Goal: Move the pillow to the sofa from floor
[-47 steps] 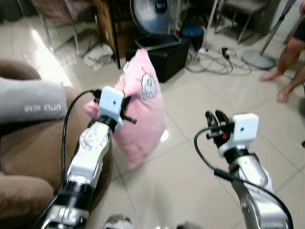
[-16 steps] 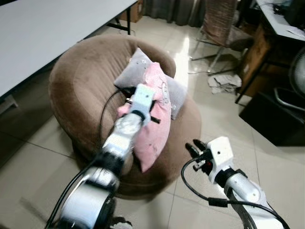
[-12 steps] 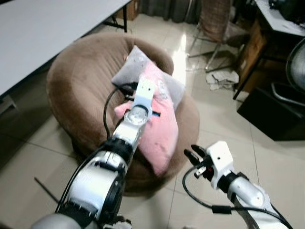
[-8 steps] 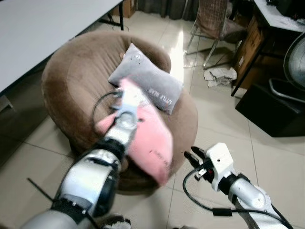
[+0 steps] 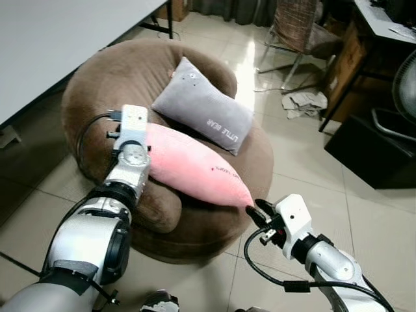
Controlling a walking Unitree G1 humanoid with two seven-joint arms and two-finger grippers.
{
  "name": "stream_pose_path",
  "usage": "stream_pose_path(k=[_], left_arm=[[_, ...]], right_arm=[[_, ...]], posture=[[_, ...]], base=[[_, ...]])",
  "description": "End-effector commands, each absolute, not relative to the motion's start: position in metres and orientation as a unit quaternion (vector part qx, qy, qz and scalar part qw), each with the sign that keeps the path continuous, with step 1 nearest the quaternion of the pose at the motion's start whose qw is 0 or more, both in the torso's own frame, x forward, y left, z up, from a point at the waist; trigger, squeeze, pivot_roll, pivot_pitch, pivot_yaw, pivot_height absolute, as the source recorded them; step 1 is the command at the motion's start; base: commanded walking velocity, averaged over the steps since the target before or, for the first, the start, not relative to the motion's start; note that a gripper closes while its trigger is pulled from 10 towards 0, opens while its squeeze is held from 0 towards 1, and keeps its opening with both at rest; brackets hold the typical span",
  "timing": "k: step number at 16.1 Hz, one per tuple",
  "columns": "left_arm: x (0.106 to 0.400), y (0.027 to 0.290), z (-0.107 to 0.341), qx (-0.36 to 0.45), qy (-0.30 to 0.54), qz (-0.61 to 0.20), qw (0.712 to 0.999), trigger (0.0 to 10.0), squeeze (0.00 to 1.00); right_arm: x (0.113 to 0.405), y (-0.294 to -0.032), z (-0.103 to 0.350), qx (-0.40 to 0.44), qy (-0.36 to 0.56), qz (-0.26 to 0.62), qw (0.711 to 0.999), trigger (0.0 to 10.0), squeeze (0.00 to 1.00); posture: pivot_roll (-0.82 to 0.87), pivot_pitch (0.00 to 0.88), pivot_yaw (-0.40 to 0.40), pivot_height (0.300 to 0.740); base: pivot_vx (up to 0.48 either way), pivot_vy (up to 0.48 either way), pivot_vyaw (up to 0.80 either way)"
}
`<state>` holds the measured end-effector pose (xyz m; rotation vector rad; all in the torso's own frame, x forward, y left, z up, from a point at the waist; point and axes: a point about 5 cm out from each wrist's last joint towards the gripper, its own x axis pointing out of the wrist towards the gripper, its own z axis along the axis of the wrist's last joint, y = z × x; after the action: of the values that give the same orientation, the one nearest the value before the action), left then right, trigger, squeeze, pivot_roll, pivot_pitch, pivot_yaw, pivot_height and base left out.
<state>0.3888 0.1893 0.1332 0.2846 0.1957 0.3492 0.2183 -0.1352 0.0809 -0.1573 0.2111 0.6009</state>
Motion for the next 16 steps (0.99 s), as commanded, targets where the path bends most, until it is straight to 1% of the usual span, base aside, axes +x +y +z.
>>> stream_pose_path(k=[1, 2, 3, 4, 5, 6, 7, 8, 10, 11, 14, 15, 16], left_arm=[[0.394, 0.188, 0.149, 0.119, 0.058, 0.171, 0.976, 10.0, 1.00], [0.394, 0.192, 0.155, 0.096, 0.025, 0.174, 0.980, 10.0, 1.00], [0.393, 0.194, 0.159, 0.063, 0.001, 0.153, 0.986, 10.0, 0.00], [0.392, 0.194, 0.160, 0.038, -0.011, 0.132, 0.990, 10.0, 0.00], [0.385, 0.195, 0.160, 0.014, -0.040, 0.077, 0.996, 10.0, 0.00], [0.380, 0.195, 0.159, 0.012, -0.052, 0.054, 0.997, 10.0, 0.00], [0.366, 0.196, 0.154, 0.012, -0.061, 0.010, 0.998, 10.0, 0.00], [0.347, 0.193, 0.144, 0.018, -0.049, -0.030, 0.998, 10.0, 0.00], [0.315, 0.178, 0.129, 0.031, -0.024, -0.113, 0.993, 10.0, 0.00], [0.305, 0.172, 0.125, 0.038, -0.013, -0.131, 0.991, 10.0, 0.00], [0.289, 0.158, 0.122, 0.020, 0.017, -0.147, 0.989, 10.0, 0.00], [0.282, 0.154, 0.122, 0.028, 0.028, -0.151, 0.988, 10.0, 0.00], [0.279, 0.149, 0.121, 0.052, 0.031, -0.167, 0.984, 10.0, 0.00]], right_arm=[[0.220, -0.139, 0.081, -0.083, 0.099, 0.290, 0.948, 10.0, 0.00], [0.222, -0.140, 0.081, -0.087, 0.094, 0.286, 0.950, 10.0, 0.00], [0.224, -0.141, 0.083, -0.092, 0.086, 0.272, 0.954, 10.0, 0.00], [0.227, -0.142, 0.084, -0.102, 0.078, 0.256, 0.958, 10.0, 0.00], [0.232, -0.146, 0.088, -0.132, 0.056, 0.210, 0.967, 10.0, 0.00], [0.234, -0.146, 0.090, -0.134, 0.049, 0.197, 0.970, 10.0, 0.00], [0.236, -0.146, 0.093, -0.122, 0.041, 0.170, 0.977, 10.0, 0.00], [0.238, -0.145, 0.096, -0.103, 0.029, 0.154, 0.982, 10.0, 0.00], [0.242, -0.145, 0.099, -0.071, 0.016, 0.131, 0.989, 10.0, 0.00], [0.244, -0.144, 0.099, -0.065, 0.012, 0.125, 0.990, 10.0, 0.00], [0.244, -0.142, 0.099, -0.059, 0.008, 0.121, 0.991, 10.0, 0.00], [0.243, -0.141, 0.098, -0.051, 0.010, 0.120, 0.991, 10.0, 0.00], [0.242, -0.141, 0.096, -0.041, 0.012, 0.119, 0.992, 10.0, 0.00]], posture=[[0.08, 0.059, -0.072, 0.740], [0.08, 0.049, -0.072, 0.740], [0.08, 0.044, -0.073, 0.740], [0.08, 0.043, -0.073, 0.740], [0.07, 0.035, -0.078, 0.740], [0.08, 0.034, -0.078, 0.740], [0.08, 0.030, -0.089, 0.740], [0.09, 0.027, -0.098, 0.740], [0.10, 0.030, -0.104, 0.740], [0.10, 0.030, -0.105, 0.740], [0.11, 0.030, -0.100, 0.740], [0.11, 0.030, -0.099, 0.740], [0.11, 0.031, -0.098, 0.740]], base=[[0.000, 0.000, 0.00], [0.000, 0.000, 0.00], [0.000, 0.000, 0.00], [0.000, 0.000, 0.00], [0.000, 0.000, 0.00], [0.000, 0.000, 0.00], [0.000, 0.000, 0.80], [0.000, 0.000, 0.80], [0.000, 0.000, 0.80], [0.000, 0.000, 0.80], [0.000, 0.000, 0.80], [0.000, 0.000, 0.80], [0.000, 0.000, 0.80]])
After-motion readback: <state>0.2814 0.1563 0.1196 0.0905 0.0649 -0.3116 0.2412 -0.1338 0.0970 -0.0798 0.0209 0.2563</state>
